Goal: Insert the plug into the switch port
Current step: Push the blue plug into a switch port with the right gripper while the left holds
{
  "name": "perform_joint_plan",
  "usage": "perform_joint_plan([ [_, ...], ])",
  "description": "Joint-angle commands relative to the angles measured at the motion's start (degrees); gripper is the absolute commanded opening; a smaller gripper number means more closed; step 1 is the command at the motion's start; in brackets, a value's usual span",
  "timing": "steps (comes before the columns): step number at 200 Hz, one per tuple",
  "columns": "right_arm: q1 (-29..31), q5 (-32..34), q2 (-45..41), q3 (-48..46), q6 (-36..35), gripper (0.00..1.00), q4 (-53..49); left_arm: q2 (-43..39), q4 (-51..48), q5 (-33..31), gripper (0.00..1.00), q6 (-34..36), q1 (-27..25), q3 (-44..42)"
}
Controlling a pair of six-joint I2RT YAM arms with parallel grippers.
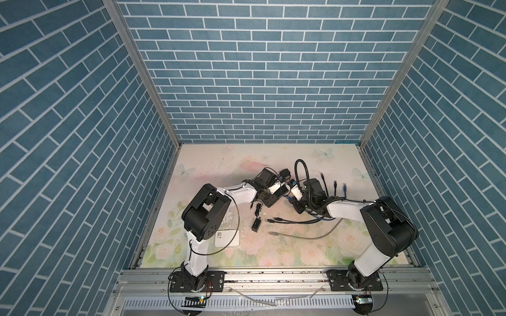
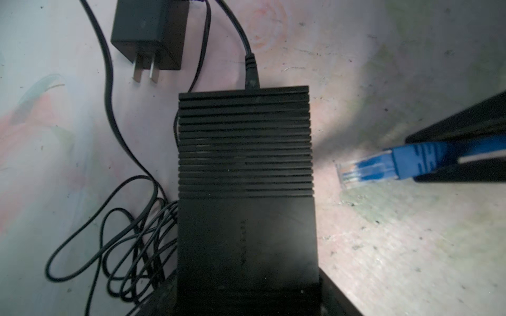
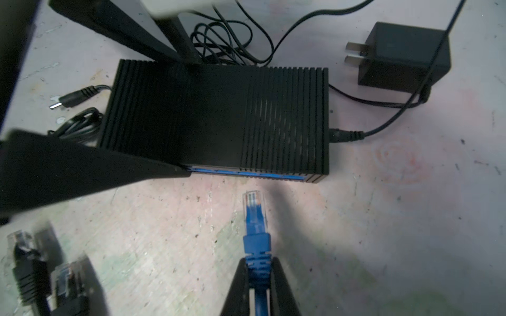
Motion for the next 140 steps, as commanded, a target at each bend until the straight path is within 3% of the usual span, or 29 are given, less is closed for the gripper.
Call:
perform_joint_plan([
  [1, 0.39, 2.38, 0.79, 1.58, 2.16, 0.00, 1.74, 1.64, -4.53, 3.18, 0.60, -2.01, 0.53, 0.96],
  [140, 0.47, 2.49, 3.28, 2.48, 3.78, 0.00, 6.10, 1.99, -4.75, 5.82, 0.58, -5.14, 0.84, 0.66],
])
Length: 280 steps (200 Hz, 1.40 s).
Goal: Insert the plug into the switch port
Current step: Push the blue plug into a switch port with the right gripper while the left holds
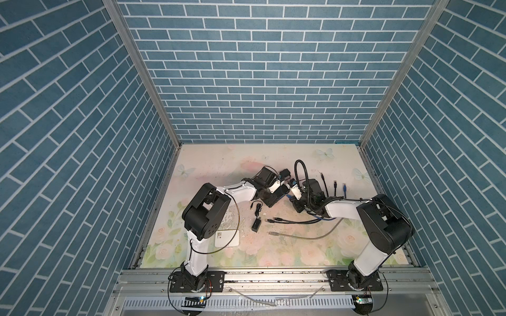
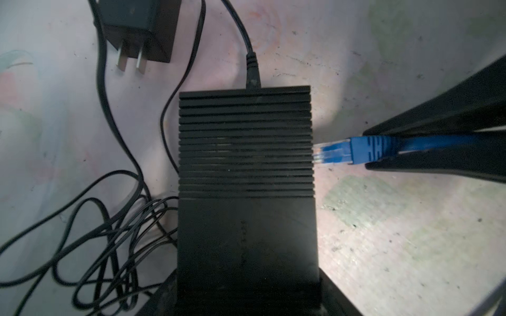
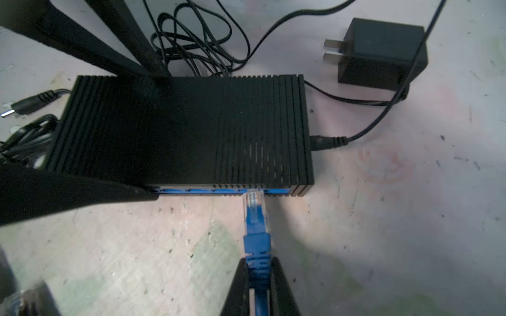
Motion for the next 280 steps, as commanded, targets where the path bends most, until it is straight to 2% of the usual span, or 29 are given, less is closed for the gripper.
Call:
perform_joint_plan([
  [1, 0.36, -0.09, 1.08, 2.49, 2.33, 0.00, 2.84, 1.55, -3.31, 1.67, 0.58, -1.01, 0.23, -0.17],
  [102, 0.36, -3.08, 0.84, 4.03, 3.89, 0.00, 5.21, 2.26, -3.02, 1.90, 0.55, -1.10, 0.14, -0.76],
  [141, 0.36, -1.90, 0.70, 3.75, 4.84, 0.00, 5.72, 2.18, -2.72, 2.25, 0.55, -1.07, 0.14, -1.29],
  [177, 0.36, 0.79, 2.04, 3.25, 7.16, 0.00, 9.05, 1.73, -1.66, 5.22, 0.55, -1.44, 0.13, -1.81],
  [207, 0.36, 0.50, 2.46, 2.10, 9.29, 0.00, 13.22, 1.23, -0.44, 8.67, 0.55, -2.13, 0.06, -2.61],
  [241, 0.38, 0.53, 3.26, 2.68, 10.14, 0.00, 13.19, 0.51, 0.73, 10.35, 0.54, -2.65, 0.05, -3.58],
  [280, 0.36, -3.08, 5.18, 3.75, 10.70, 0.00, 14.08, 0.00, 0.99, 11.96, 0.53, -2.42, -0.71, -3.78],
])
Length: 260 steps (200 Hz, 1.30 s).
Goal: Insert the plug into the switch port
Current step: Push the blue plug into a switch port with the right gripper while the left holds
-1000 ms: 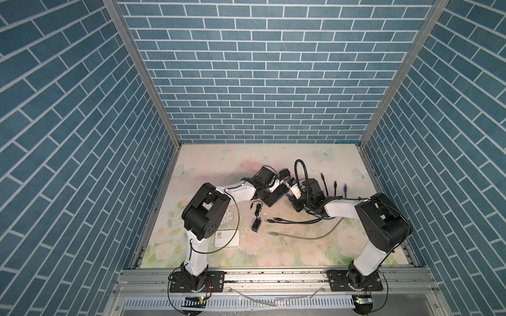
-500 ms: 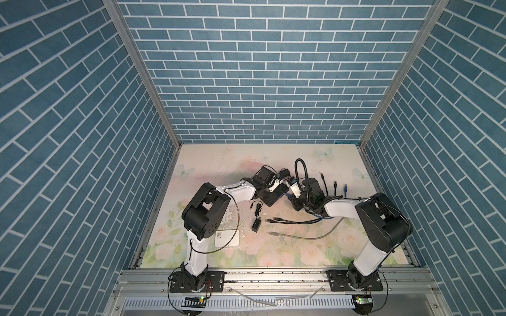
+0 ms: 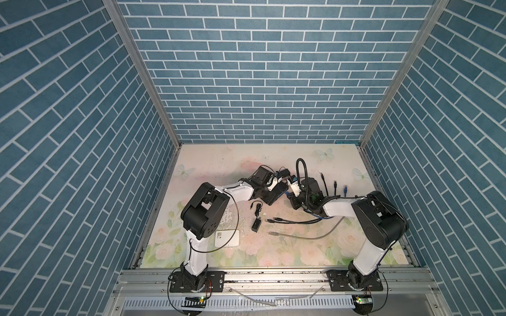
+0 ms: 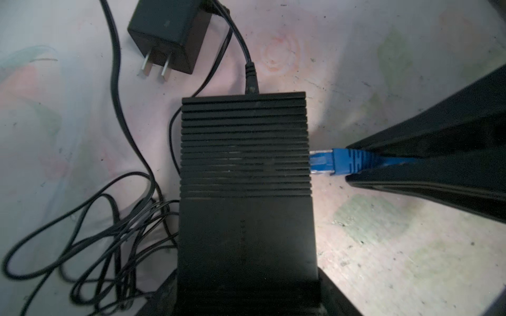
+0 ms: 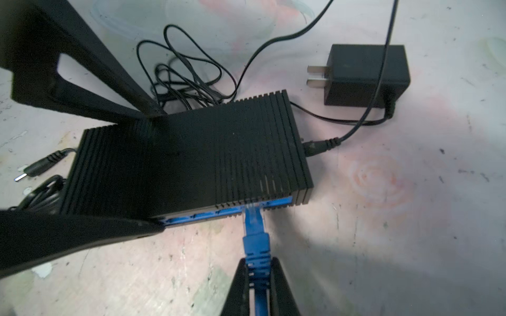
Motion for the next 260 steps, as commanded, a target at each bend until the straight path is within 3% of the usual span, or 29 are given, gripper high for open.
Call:
perform_joint_plan([
  [1, 0.21, -2.39, 1.64, 2.74, 2.73, 0.00, 7.22, 0.18, -3.67, 9.15, 0.53, 1.10, -2.37, -1.85],
  [98, 0.21, -4.60, 2.65, 6.41, -0.47, 0.00, 10.32, -1.71, -6.28, 5.97, 0.51, 6.50, -7.93, -2.17],
  [173, 0.21, -5.41, 5.36, 6.79, -1.23, 0.00, 21.79, -5.57, -3.61, 12.53, 0.51, 5.85, -10.19, -3.16],
  [208, 0.21, -5.15, 5.42, 7.14, -1.49, 0.00, 22.30, -5.86, -3.75, 14.27, 0.51, 5.54, -11.54, -2.07],
  [260, 0.21, -1.82, 4.33, 6.61, -2.52, 0.00, 18.25, -2.51, -3.75, 8.72, 0.51, 3.16, -11.74, -1.59],
])
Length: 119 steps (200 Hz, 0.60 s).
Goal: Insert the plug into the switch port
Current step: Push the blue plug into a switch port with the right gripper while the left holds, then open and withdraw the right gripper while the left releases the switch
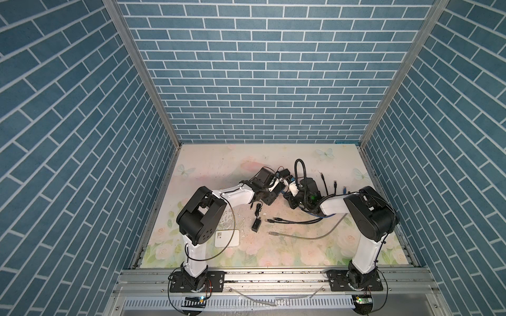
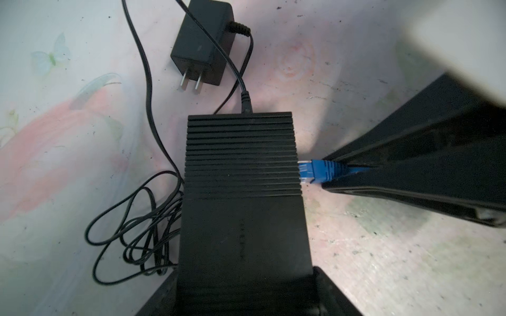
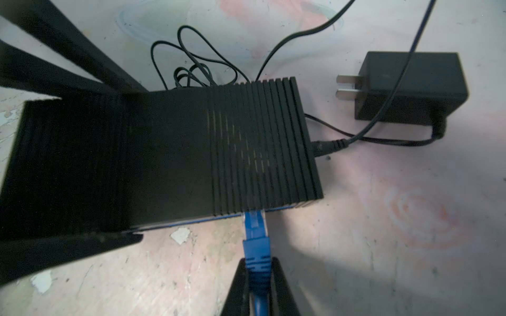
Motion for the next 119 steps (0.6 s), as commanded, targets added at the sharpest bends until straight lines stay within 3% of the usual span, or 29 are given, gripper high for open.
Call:
perform_joint_plan([
  [1, 0.62, 2.95, -0.69, 5.28, -1.42, 0.00, 11.73, 1.84, -3.38, 18.78, 0.51, 2.00, -8.37, 0.43],
  [88, -0.42, 7.84, -5.19, 4.17, -3.63, 0.00, -0.40, 7.71, -2.25, 10.22, 0.51, -5.82, -4.91, 0.66],
  [119, -2.51, 7.62, -7.55, 3.22, -3.50, 0.16, -3.52, 7.88, -3.60, 6.91, 0.52, -6.52, -3.93, 0.81],
])
